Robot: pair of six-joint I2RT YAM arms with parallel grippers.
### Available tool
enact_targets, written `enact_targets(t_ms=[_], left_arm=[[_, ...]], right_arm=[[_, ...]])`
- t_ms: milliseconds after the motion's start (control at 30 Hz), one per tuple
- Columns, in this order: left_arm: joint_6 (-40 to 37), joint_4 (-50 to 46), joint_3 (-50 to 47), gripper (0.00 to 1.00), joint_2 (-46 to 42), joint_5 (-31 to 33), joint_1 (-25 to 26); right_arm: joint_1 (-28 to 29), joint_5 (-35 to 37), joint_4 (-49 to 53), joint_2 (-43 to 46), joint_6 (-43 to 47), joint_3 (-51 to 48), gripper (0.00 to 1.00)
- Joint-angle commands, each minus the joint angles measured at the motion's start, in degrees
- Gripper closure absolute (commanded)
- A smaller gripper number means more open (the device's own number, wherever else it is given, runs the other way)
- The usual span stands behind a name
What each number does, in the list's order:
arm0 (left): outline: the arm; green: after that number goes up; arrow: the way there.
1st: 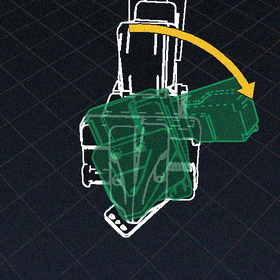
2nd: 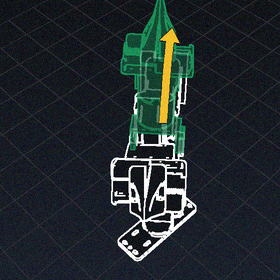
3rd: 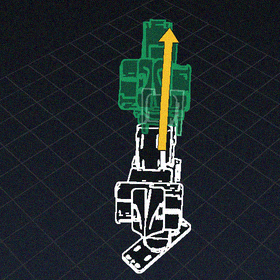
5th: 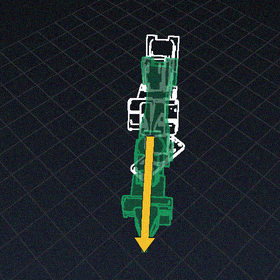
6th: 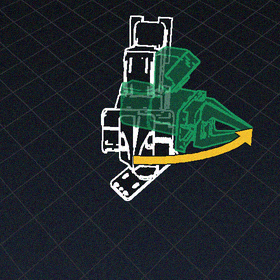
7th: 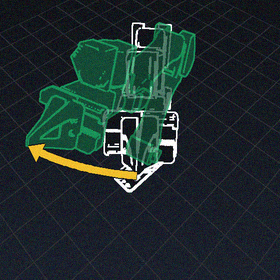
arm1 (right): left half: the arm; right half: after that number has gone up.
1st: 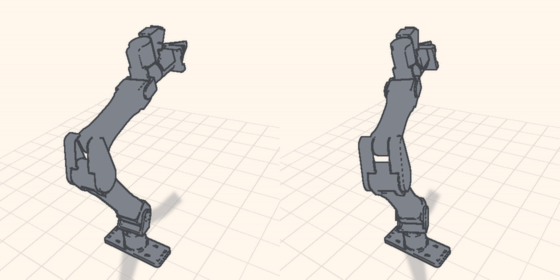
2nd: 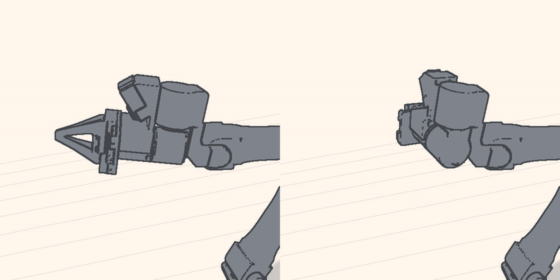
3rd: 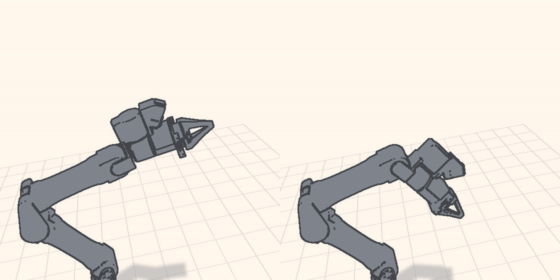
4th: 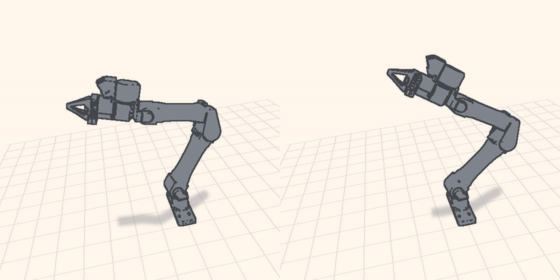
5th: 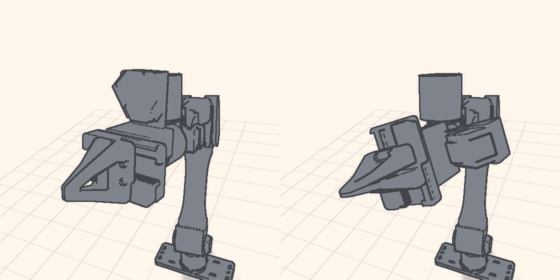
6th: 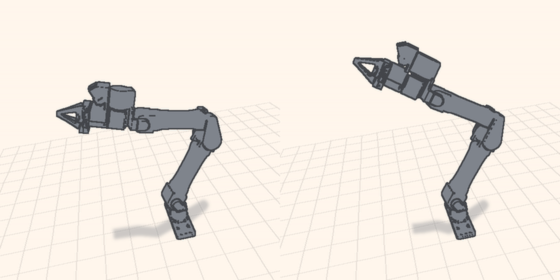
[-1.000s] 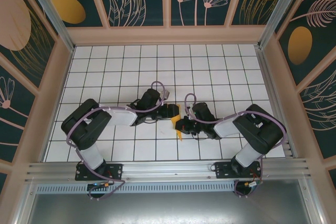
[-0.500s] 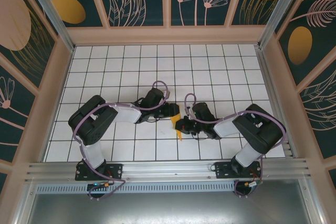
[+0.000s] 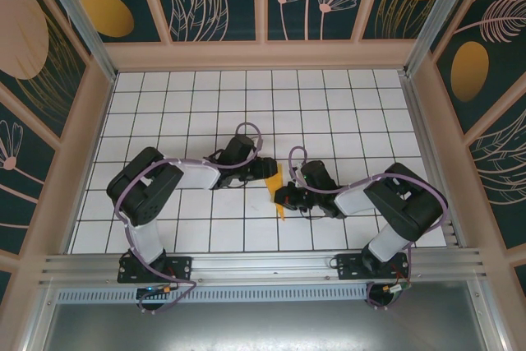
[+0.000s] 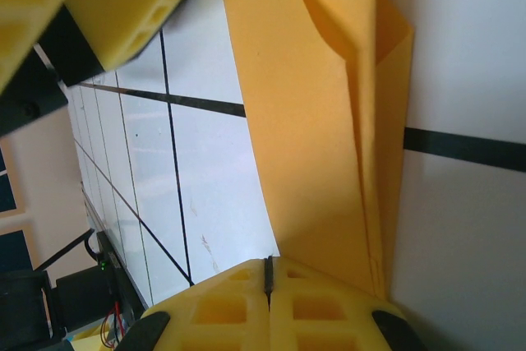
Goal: Fold a paper plane with a square sheet of paper (pick it up from the middle)
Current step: Fold the wing for the fifth time at the center of the table.
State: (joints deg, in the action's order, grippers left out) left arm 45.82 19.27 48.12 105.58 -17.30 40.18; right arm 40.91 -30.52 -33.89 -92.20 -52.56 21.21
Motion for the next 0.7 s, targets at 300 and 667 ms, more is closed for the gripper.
enact_targets(t_ms=[300, 667], left_arm=[[-6.3, -5.4, 2.2, 0.49, -1.4, 2.2, -7.1], [0.8, 3.7, -5.0, 0.63, -13.6, -7.0, -5.1]], right_arm=[[-0.3, 1.2, 12.3, -3.2, 3.2, -0.8, 1.00], [-1.0, 0.0, 12.4, -6.8, 6.3, 5.2, 1.00]])
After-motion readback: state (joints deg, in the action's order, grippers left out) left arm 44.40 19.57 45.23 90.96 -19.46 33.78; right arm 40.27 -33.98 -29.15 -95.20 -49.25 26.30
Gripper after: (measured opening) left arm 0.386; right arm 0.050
